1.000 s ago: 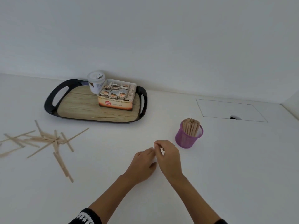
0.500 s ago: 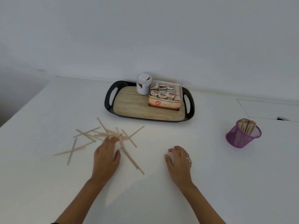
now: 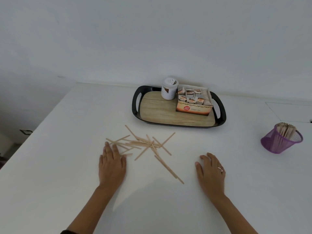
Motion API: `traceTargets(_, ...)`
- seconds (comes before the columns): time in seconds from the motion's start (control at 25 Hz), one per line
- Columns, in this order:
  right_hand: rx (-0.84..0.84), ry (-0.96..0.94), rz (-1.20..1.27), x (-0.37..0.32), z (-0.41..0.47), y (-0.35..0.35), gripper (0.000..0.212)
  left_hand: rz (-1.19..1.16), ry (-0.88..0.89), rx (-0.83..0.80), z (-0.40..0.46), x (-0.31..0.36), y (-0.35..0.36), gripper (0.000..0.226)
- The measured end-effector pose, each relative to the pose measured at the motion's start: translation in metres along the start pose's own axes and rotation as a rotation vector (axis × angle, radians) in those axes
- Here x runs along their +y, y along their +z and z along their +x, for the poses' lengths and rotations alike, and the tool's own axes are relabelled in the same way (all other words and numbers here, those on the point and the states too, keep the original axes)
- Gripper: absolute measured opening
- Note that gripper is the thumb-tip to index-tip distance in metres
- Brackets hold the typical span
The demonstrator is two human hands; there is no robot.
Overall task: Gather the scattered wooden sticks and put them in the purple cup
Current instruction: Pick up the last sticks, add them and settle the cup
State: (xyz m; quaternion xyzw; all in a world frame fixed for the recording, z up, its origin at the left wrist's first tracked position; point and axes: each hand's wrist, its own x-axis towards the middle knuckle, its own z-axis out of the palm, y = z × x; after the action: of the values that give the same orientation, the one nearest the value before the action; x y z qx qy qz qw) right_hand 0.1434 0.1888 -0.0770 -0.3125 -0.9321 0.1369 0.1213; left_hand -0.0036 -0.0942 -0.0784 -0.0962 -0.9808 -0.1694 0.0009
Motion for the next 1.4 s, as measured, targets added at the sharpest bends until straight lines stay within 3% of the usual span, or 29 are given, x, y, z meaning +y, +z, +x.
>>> traceTargets(0.24,0.008,0.015,-0.003,-0.008,-0.006,0.004,0.031,-0.300,0.281,0.019,0.020,0.013,-0.008,0.053)
traceTargets(0.36,0.019,0.018,-0.001,-0.011,-0.005,0.005,0.029,-0.235,0.425,0.110,0.038,-0.004,-0.012,0.046)
traceTargets(0.48,0.008,0.006,0.006,-0.011,-0.001,0.008,0.033,-0.110,0.176,0.121,0.056,-0.026,-0.015,0.078)
traceTargets(0.56,-0.029,-0.037,-0.002,-0.016,0.003,0.011,0.044,-0.089,0.046,0.037,0.064,-0.035,-0.011,0.094)
traceTargets(0.68,-0.093,-0.150,-0.090,-0.033,0.017,0.019,0.074,-0.051,0.144,-0.048,0.071,-0.029,0.001,0.096)
traceTargets(0.76,-0.121,-0.186,-0.108,-0.044,0.028,0.027,0.081,-0.052,0.197,-0.078,0.075,-0.016,0.007,0.094)
traceTargets(1.04,-0.280,-0.425,-0.145,-0.068,0.067,0.037,0.054,0.053,0.430,-0.134,0.099,0.026,0.022,0.080)
traceTargets(1.16,-0.311,-0.480,-0.123,-0.074,0.082,0.037,0.052,0.020,0.434,-0.150,0.093,0.047,0.031,0.063)
traceTargets(1.4,-0.129,-0.522,0.013,-0.079,0.084,0.029,0.032,-0.141,0.366,0.015,0.064,0.085,0.036,0.039)
